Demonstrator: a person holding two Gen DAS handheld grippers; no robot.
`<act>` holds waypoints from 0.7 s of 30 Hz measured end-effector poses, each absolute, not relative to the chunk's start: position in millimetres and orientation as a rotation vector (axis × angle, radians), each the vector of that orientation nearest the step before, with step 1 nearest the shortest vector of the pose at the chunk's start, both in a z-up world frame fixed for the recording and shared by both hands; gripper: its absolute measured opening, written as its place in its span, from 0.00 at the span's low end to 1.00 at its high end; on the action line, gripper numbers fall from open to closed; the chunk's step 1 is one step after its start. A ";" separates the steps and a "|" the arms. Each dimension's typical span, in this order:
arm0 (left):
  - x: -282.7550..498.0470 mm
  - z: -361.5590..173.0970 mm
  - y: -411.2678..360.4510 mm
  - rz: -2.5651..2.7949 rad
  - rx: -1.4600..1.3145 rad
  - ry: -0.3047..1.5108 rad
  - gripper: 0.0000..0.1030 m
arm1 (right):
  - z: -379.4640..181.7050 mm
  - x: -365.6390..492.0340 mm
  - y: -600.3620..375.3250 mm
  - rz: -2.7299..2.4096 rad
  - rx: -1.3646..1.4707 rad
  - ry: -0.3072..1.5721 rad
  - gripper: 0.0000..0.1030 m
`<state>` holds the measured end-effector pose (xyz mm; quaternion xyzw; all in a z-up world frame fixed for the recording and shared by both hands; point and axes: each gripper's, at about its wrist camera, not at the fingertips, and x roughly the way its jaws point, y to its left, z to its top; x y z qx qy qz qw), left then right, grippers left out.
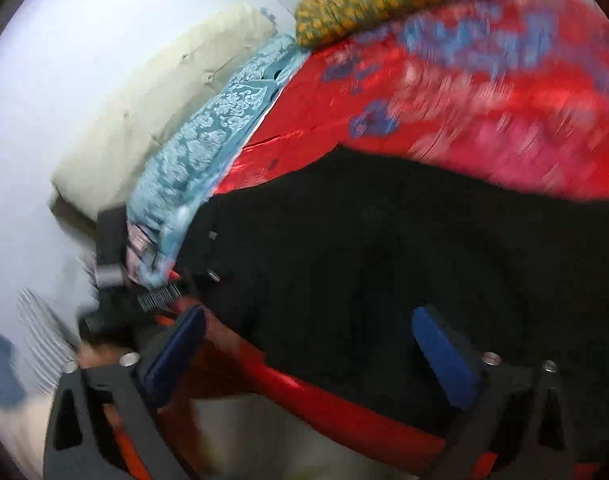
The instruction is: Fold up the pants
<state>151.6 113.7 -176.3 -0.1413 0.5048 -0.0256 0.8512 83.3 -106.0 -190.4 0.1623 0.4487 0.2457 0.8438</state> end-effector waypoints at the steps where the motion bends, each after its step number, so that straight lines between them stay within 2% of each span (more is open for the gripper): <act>1: 149.7 -170.7 109.8 -0.081 -0.291 1.041 0.95 | -185.4 75.8 -114.4 0.487 0.284 0.927 1.00; 2: 148.0 -166.5 103.9 -0.111 -0.284 1.027 0.93 | -180.8 66.4 -124.5 0.430 0.210 0.900 1.00; 4: 143.1 -159.2 82.2 -0.229 -0.267 1.011 0.79 | -180.4 50.7 -146.2 0.325 0.107 0.858 1.00; 11: 142.5 -186.7 -11.2 -0.361 -0.017 1.091 0.76 | -191.1 33.6 -185.2 0.138 0.056 0.862 1.00; 12: 144.3 -191.0 -16.3 -0.370 -0.011 1.102 0.55 | -188.9 31.2 -187.7 0.136 0.052 0.848 1.00; 13: 146.1 -196.7 -21.4 -0.395 -0.015 1.120 0.04 | -187.0 30.5 -187.6 0.124 0.045 0.831 1.00; 21: 123.4 -167.4 9.8 -0.375 0.007 1.071 0.02 | -178.8 28.2 -201.8 -0.010 -0.019 0.802 1.00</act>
